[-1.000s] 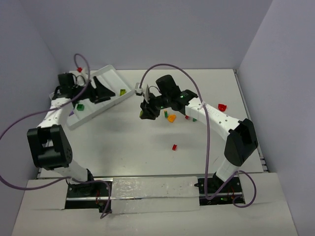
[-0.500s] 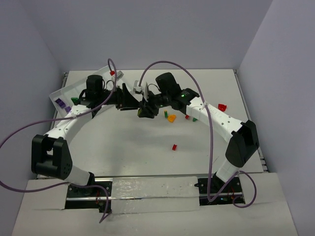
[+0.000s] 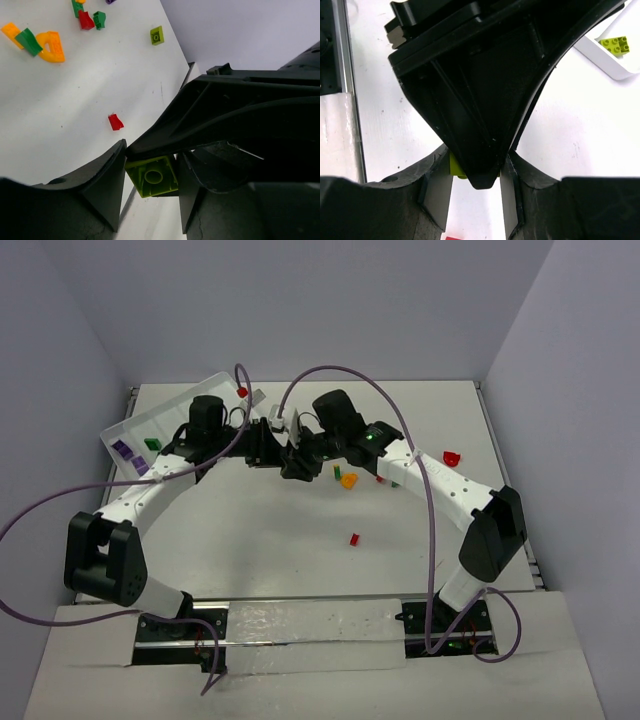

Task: Sort the legos into containers by color

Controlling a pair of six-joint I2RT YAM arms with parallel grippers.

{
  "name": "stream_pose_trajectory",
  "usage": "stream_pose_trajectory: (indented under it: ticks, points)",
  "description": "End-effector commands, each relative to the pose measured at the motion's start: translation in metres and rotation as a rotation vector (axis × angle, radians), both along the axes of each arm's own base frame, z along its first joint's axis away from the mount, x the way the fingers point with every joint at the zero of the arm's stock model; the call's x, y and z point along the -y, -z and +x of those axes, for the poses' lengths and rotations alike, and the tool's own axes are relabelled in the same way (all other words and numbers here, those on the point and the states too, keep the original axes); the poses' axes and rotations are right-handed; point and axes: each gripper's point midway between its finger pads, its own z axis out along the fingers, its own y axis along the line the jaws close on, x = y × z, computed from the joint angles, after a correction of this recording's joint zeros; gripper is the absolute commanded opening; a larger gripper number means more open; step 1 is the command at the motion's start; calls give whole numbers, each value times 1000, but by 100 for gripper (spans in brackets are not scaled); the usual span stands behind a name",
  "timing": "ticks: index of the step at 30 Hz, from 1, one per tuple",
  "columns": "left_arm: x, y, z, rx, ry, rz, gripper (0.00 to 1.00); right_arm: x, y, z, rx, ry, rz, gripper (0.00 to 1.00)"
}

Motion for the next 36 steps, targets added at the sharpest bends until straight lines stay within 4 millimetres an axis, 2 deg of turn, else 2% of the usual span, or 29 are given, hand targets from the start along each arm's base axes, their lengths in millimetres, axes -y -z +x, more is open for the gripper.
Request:
stream_pose_trajectory:
  ticks: [1, 3, 4, 5, 6, 7, 8, 9, 11, 14, 16, 18, 19, 21, 22, 23, 24, 25, 28, 30, 31, 32, 36]
  points:
    - [4, -1, -6, 3, 37, -4, 38, 0, -50, 15, 137, 69, 87, 0]
    - [5, 2, -4, 3, 36, 3, 28, 1, -48, 17, 137, 78, 82, 0]
    - [4, 3, -3, -2, 32, 12, 23, 2, -47, 17, 137, 80, 79, 3]
    - [4, 4, -1, -1, 31, 16, 18, 2, -47, 17, 137, 81, 78, 10]
    - [2, 4, 3, 1, 25, 21, 9, 3, -45, 16, 136, 81, 74, 29]
    - [-2, 2, 10, 3, 7, 25, 2, 4, -44, 16, 136, 85, 69, 43]
    - [-6, 3, 19, 2, -10, 32, 0, 5, -42, 16, 136, 89, 63, 65]
    - [-10, 5, 27, 5, -27, 39, 0, 7, -41, 17, 136, 93, 58, 82]
    - [-30, 6, 55, 26, -95, 68, 0, 12, -37, 18, 131, 109, 49, 96]
    - [-66, 11, 105, 99, -270, 166, 0, 23, -29, 22, 83, 133, 55, 100]
    - [-76, 12, 128, 156, -336, 217, 0, 31, -28, 31, 68, 165, 60, 100]
    - [-94, 13, 165, 253, -429, 309, 0, 45, -16, 39, 40, 205, 46, 100]
    - [-96, 13, 176, 285, -441, 324, 0, 50, -16, 42, 41, 218, 48, 100]
    - [-115, 18, 213, 372, -558, 421, 0, 65, -9, 49, 30, 259, 40, 100]
    - [-118, 21, 223, 394, -575, 434, 0, 71, -11, 52, 34, 274, 41, 100]
    - [-133, 27, 244, 417, -664, 493, 0, 80, -6, 56, 30, 300, 34, 100]
    - [-132, 33, 249, 413, -660, 501, 0, 81, -8, 56, 35, 303, 38, 100]
    - [-140, 32, 267, 447, -715, 530, 0, 92, -5, 61, 29, 336, 36, 100]
    - [-149, 54, 295, 461, -766, 581, 1, 112, -3, 68, 26, 387, 32, 100]
    - [-155, 55, 311, 485, -803, 604, 2, 122, -1, 70, 29, 409, 26, 100]
    - [-160, 64, 317, 485, -820, 634, 3, 124, 1, 71, 31, 414, 23, 100]
    - [-161, 60, 323, 500, -833, 635, 3, 128, 2, 71, 29, 420, 20, 100]
    - [-166, 77, 336, 505, -838, 678, 7, 134, 10, 70, 20, 431, 6, 100]
